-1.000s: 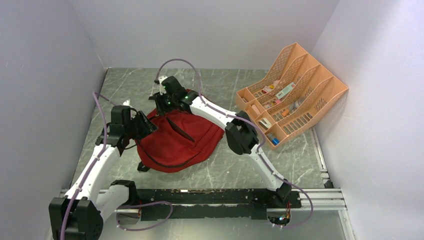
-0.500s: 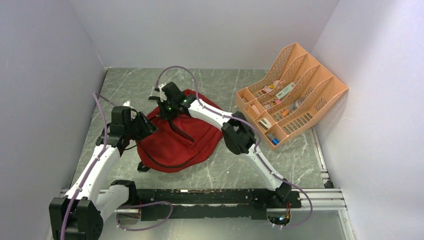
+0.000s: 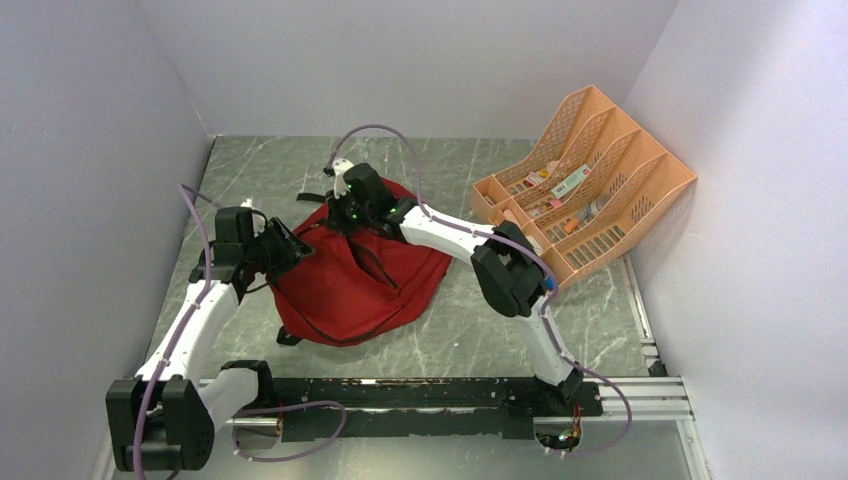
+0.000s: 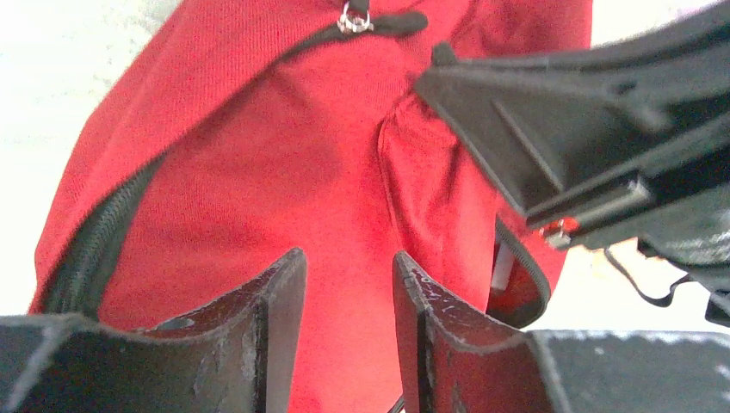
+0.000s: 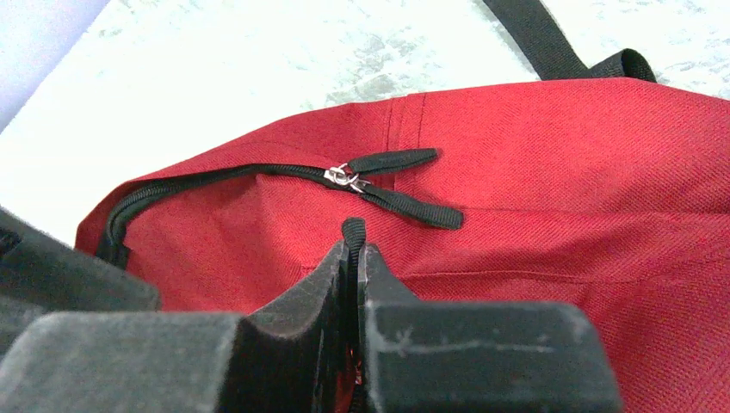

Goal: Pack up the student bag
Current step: Zip the student bag at the center of the board.

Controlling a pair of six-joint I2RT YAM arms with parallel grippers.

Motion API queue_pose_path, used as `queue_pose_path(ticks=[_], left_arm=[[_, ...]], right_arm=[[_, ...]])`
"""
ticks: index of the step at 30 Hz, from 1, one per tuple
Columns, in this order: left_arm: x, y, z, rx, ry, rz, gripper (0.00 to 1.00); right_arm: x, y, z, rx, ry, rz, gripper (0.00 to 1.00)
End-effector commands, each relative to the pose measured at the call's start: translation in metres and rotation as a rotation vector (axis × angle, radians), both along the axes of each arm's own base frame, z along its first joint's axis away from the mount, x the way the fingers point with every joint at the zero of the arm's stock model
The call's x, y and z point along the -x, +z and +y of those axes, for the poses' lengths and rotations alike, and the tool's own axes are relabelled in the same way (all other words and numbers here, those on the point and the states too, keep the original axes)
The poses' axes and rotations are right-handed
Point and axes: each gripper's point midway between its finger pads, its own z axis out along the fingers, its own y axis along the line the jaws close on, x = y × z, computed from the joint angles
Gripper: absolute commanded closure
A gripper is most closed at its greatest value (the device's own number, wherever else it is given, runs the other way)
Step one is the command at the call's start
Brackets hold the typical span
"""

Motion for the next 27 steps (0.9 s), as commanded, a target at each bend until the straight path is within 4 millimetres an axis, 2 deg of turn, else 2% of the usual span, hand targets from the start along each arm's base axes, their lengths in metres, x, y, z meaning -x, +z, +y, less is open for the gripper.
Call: queue_pose_path(ticks=[1,6,10,17,24,27], left_arm=[[-0.03,0.039,-0.005,0.09,-0.029,-0.115,0.54],[-0.049,0.053,-0.012,0.134,-0.054,-0.159,0.53],[-0.058,0.057,-0.016,0.167,-0.062,-0.163,0.53],[-0.059,0.052,-0.021,0.24,-0.038,-0.129,0.49],[-0.062,0.053,-0.025,0.264,-0.055,-0.117,0.47],[-0.059,0.053,-0.026,0.261,-0.06,-0.119,0.46]], right_arm=[[0.004,0.024,0.002,-0.111,0.01,-0.024,0.95],[0.012,0.035,0.0,-0.169,0.028,-0.039,0.94],[0.02,0.043,-0.001,-0.215,0.051,-0.056,0.94],[0.03,0.055,-0.006,-0.316,0.083,-0.14,0.93],[0.035,0.049,-0.007,-0.376,0.114,-0.203,0.97],[0.041,0.052,-0.009,-0.399,0.156,-0.292,0.99]])
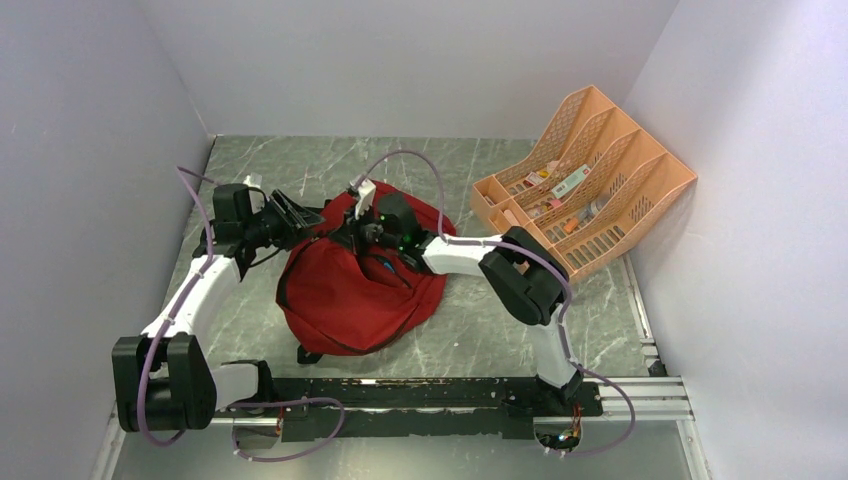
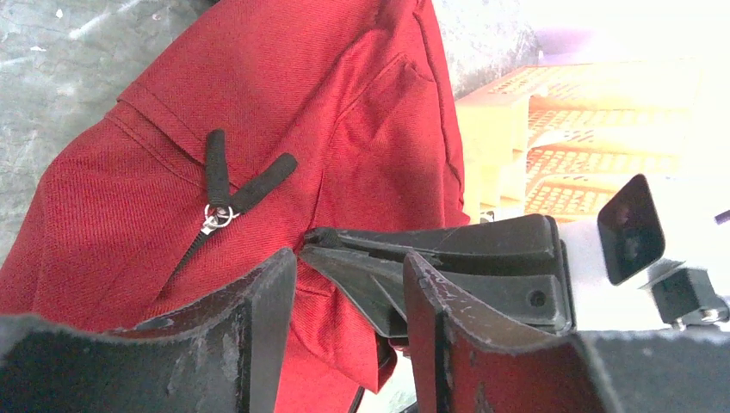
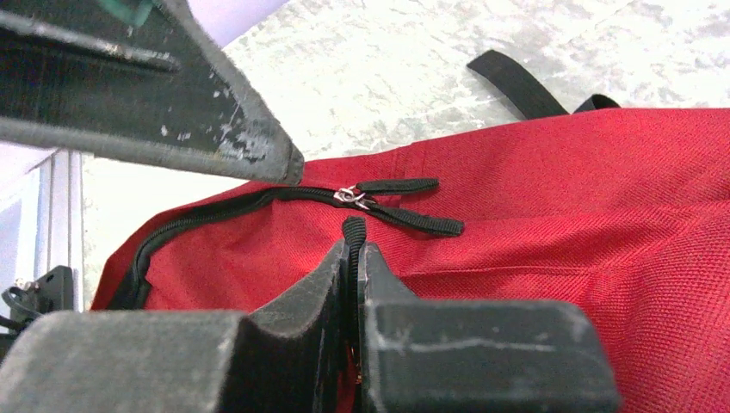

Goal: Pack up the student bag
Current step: Zip the student bag at the center of the board.

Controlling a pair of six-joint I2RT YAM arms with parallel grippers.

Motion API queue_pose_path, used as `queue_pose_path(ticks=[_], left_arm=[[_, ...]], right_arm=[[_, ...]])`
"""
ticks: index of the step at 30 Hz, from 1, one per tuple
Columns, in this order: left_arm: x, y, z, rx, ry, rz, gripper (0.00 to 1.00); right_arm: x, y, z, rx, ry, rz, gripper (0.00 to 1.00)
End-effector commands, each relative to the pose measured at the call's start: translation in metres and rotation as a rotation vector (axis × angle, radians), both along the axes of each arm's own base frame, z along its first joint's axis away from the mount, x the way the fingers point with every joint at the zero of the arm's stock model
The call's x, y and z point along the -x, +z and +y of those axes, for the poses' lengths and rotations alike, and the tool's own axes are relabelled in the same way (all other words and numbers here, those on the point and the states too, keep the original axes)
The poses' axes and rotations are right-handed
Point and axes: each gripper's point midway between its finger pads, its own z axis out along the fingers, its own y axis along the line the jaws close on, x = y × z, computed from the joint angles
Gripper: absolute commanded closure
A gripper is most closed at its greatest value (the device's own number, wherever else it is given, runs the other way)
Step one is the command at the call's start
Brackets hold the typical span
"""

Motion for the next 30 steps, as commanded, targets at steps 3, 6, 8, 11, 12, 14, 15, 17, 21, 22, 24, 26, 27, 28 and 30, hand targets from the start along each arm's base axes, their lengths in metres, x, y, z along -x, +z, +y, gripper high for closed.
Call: queue_pose_path(ticks=[3,6,8,11,12,14,15,17,21,22,24,26,27,28,30], left_arm=[[0.001,0.01,-0.004,0.031,-0.029,-0.036,0.47],[0.002,0.007,-0.006,0.047,-0.036,-0.037,0.47],[0.001,0.007,-0.008,0.06,-0.046,-0.044,0.48],[-0.002,0.007,-0.012,0.066,-0.073,-0.055,0.49],[-0.002,0.006,-0.013,0.065,-0.084,-0.056,0.49],[-0.002,0.006,-0.017,0.06,-0.109,-0.057,0.49],[-0.002,0.005,-0.018,0.058,-0.117,-0.056,0.49],[0.0,0.004,-0.022,0.055,-0.13,-0.058,0.49],[0.006,0.001,-0.028,0.049,-0.14,-0.059,0.5],[0.008,-0.001,-0.03,0.052,-0.143,-0.057,0.51],[0.01,-0.002,-0.033,0.061,-0.145,-0.054,0.53],[0.01,-0.001,-0.035,0.069,-0.147,-0.056,0.54],[0.01,0.0,-0.036,0.071,-0.148,-0.057,0.54],[0.01,0.002,-0.038,0.071,-0.151,-0.06,0.54],[0.01,0.006,-0.04,0.067,-0.156,-0.074,0.54]], right_arm=[[0.015,0.046,0.0,-0.152,0.093,-0.319,1.0],[0.029,0.052,-0.005,-0.197,0.124,-0.459,1.0],[0.035,0.056,-0.008,-0.23,0.127,-0.514,1.0],[0.038,0.058,-0.01,-0.271,0.119,-0.54,1.0],[0.038,0.058,-0.011,-0.278,0.117,-0.545,1.0],[0.038,0.058,-0.011,-0.282,0.108,-0.554,1.0],[0.037,0.058,-0.011,-0.281,0.1,-0.554,1.0],[0.036,0.056,-0.01,-0.272,0.092,-0.553,1.0],[0.033,0.056,-0.01,-0.263,0.076,-0.552,1.0],[0.032,0.055,-0.011,-0.261,0.075,-0.551,1.0],[0.033,0.054,-0.01,-0.259,0.076,-0.549,1.0],[0.033,0.053,-0.011,-0.257,0.078,-0.545,1.0],[0.033,0.053,-0.011,-0.254,0.077,-0.545,1.0],[0.032,0.052,-0.011,-0.251,0.074,-0.543,1.0],[0.031,0.051,-0.011,-0.245,0.066,-0.54,1.0]])
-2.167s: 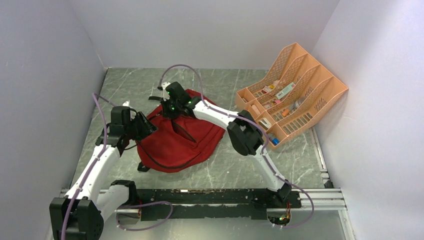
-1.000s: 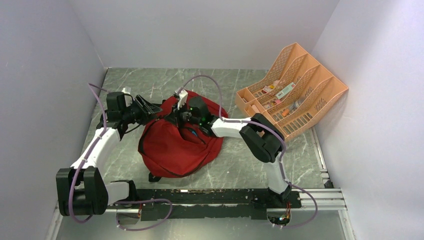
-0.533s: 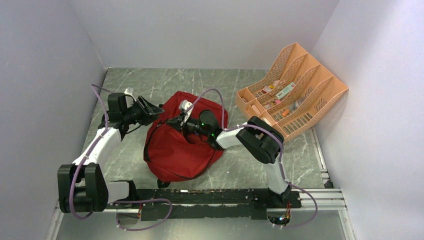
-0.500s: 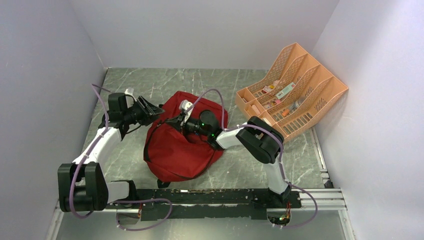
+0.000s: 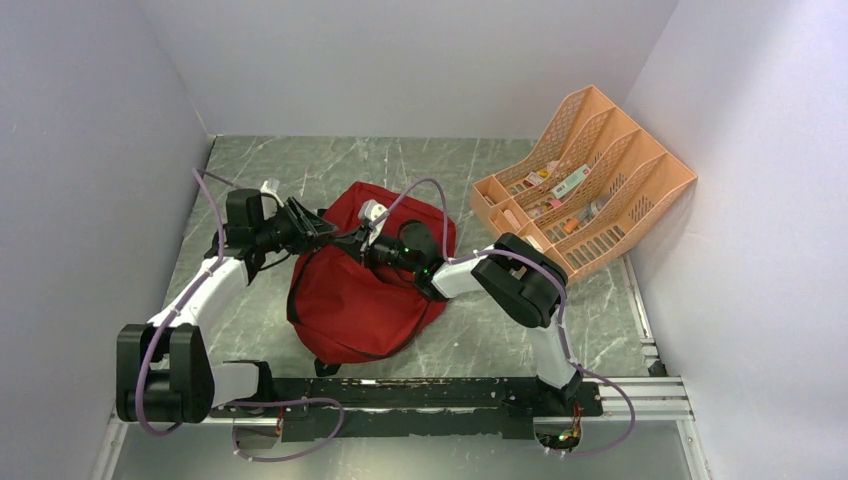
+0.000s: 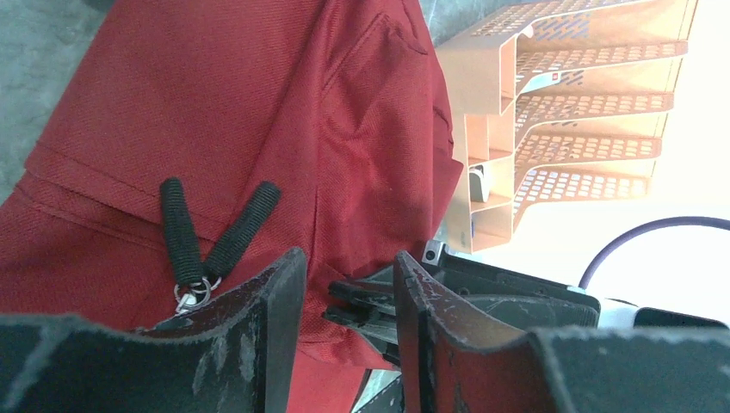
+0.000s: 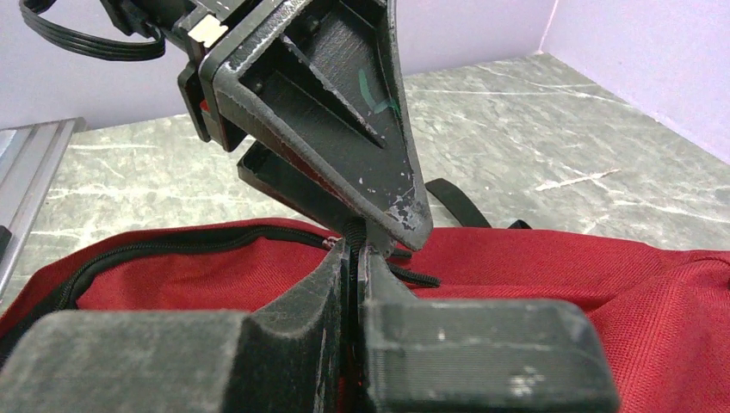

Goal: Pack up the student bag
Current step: Zip the student bag at the center of the board.

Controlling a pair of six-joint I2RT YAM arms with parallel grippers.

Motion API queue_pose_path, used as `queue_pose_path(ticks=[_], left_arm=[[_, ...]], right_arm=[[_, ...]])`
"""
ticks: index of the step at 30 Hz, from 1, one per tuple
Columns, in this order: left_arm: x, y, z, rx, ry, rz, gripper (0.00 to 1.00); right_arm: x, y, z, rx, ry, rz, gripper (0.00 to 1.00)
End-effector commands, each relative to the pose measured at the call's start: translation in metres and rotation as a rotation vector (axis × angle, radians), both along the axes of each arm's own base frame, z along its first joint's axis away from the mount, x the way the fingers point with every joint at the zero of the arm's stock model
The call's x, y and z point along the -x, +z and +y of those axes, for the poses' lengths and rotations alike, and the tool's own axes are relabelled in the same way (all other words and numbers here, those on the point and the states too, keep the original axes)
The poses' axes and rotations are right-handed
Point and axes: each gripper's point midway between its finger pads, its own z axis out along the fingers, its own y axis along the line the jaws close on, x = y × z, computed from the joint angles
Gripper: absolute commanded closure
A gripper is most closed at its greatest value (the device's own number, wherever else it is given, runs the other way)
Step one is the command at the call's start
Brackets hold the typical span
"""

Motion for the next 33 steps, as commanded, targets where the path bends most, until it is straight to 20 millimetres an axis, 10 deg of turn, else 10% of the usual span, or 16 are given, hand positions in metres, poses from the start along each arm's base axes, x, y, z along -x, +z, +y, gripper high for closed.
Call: queue_pose_path(ticks=[1,33], left_arm=[[-0.002,0.021,-0.01,0.013,-0.029,-0.083,0.54],[0.005,0.028,-0.022,-0.13,-0.065,-0.144,0.71]], right_arm=[[-0.001,0.022,0.0,-0.056,-0.021,-0.069,1.0],[-0.012,0.006,0.006,0.007,-0.056,-0.018,1.0]])
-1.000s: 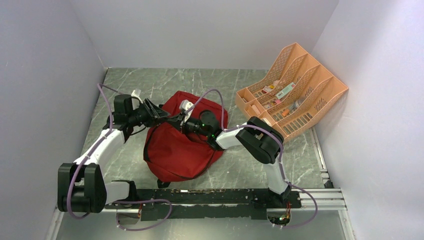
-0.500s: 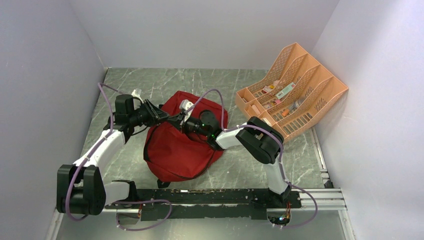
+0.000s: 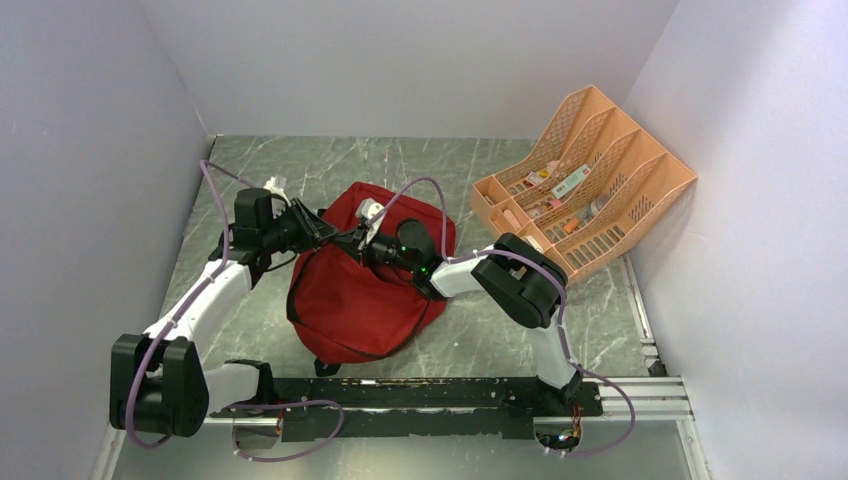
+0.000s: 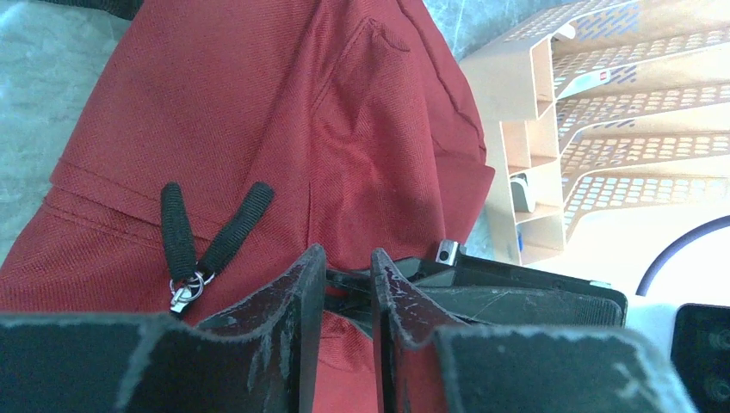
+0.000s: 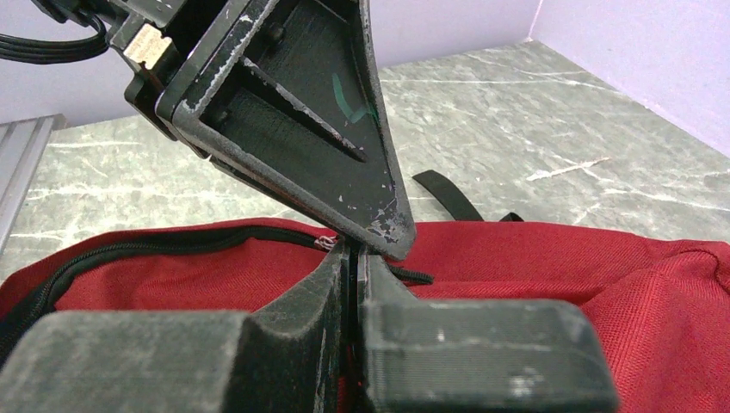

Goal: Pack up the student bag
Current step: Zip the student bag at the center of the board.

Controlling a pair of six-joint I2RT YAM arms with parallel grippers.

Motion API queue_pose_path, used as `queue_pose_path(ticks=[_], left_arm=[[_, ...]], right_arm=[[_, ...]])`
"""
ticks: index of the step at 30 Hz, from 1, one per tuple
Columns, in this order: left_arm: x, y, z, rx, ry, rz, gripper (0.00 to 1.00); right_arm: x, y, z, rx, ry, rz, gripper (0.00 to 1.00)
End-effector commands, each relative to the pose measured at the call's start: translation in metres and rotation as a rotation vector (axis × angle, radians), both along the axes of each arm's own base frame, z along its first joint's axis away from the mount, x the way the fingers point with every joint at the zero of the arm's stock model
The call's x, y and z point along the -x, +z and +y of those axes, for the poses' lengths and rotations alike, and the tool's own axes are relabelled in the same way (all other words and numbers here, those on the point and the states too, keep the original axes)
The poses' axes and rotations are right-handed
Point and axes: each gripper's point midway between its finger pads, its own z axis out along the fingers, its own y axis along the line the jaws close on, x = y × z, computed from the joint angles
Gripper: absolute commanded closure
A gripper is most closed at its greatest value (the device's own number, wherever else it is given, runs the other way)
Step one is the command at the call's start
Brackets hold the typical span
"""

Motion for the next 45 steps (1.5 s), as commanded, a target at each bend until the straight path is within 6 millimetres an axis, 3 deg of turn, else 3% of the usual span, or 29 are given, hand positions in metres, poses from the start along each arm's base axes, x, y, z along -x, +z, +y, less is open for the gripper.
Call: queue_pose_path(ticks=[1,13,18,24,36,45], left_arm=[[0.005,0.023,-0.016,-0.012,-0.072,-0.062,0.72],[0.01,0.017,-0.027,-0.054,-0.089,-0.06,0.8],[0.011,0.019,-0.028,-0.048,-0.083,-0.064,0.95],[0.01,0.022,-0.027,-0.05,-0.081,-0.076,0.95],[0.01,0.021,-0.027,-0.052,-0.08,-0.074,0.95],[0.011,0.018,-0.025,-0.052,-0.069,-0.065,0.95]], right_arm=[[-0.008,0.01,0.004,-0.015,-0.029,-0.028,1.0],[-0.011,0.01,0.003,-0.017,-0.051,-0.013,1.0],[-0.012,0.01,0.004,-0.016,-0.052,-0.005,0.96],[-0.013,0.01,0.005,0.009,-0.054,0.001,0.77],[-0.019,0.008,0.007,0.054,-0.069,0.028,0.78],[-0.022,0.018,0.005,0.025,-0.095,0.032,0.64]])
